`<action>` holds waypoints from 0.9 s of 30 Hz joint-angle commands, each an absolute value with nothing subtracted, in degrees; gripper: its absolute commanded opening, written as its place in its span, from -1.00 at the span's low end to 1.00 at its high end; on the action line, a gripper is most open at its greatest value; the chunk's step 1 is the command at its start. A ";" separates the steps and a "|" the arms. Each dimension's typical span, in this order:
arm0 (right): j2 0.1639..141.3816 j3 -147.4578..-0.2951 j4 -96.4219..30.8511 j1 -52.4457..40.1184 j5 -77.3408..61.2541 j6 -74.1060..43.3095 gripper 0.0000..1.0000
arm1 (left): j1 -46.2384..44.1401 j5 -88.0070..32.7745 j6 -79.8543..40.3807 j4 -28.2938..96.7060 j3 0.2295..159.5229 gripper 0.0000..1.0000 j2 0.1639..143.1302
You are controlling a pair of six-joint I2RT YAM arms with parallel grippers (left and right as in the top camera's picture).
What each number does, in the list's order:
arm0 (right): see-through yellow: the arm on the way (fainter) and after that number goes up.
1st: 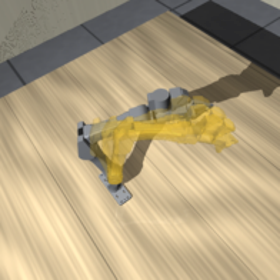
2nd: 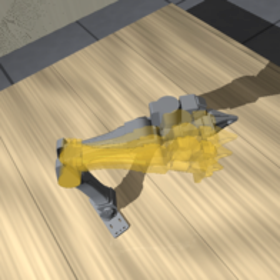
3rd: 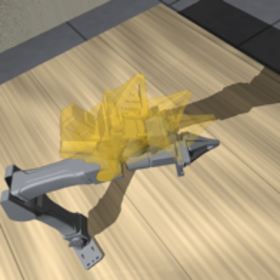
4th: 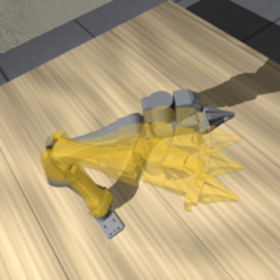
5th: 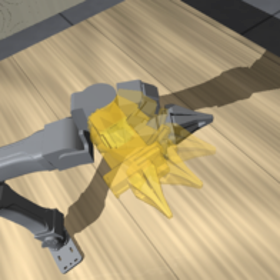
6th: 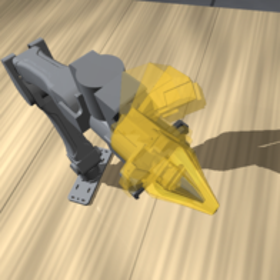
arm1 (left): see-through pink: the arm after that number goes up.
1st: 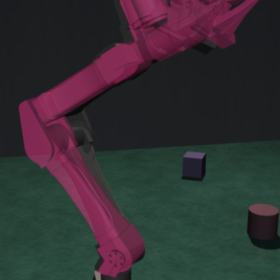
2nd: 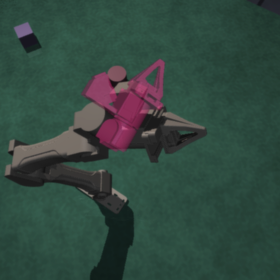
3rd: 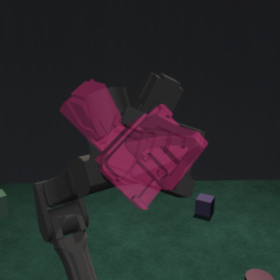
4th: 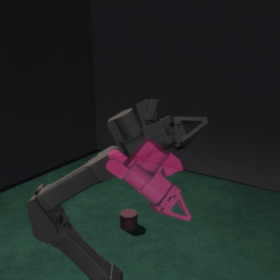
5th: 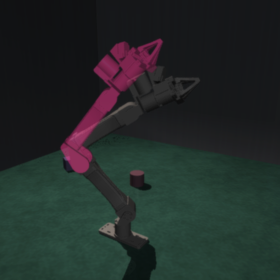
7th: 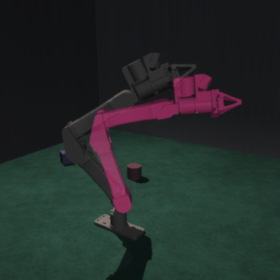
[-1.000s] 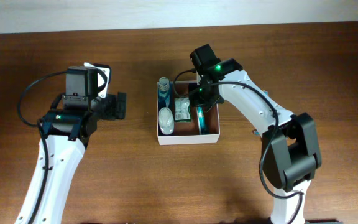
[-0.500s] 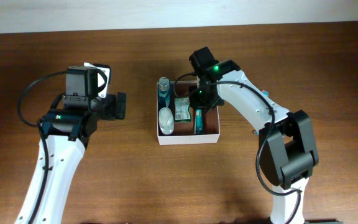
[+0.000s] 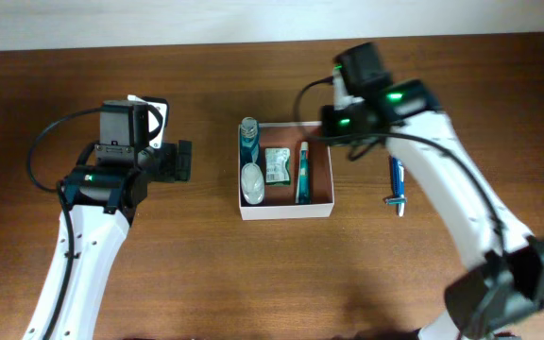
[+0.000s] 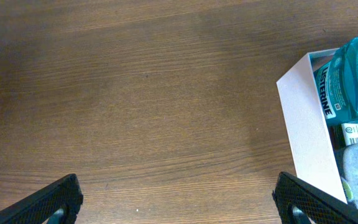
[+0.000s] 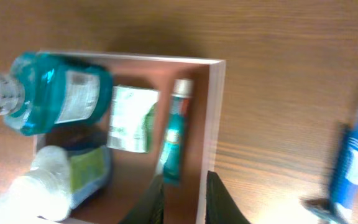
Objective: Pack container
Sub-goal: 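Open the right gripper to release the tube in the box, then move the right gripper back over the blue toothbrush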
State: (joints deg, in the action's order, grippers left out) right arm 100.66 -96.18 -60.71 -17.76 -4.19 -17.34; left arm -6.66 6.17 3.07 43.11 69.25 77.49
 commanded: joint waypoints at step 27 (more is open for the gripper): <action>103.61 -75.48 -54.92 -0.78 3.31 -10.70 0.50 | -6.48 5.76 3.99 42.96 69.45 1.00 77.78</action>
State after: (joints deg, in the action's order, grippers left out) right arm 103.28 -78.54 -56.64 -0.82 2.46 -13.82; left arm -6.66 6.17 3.07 43.11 69.25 77.49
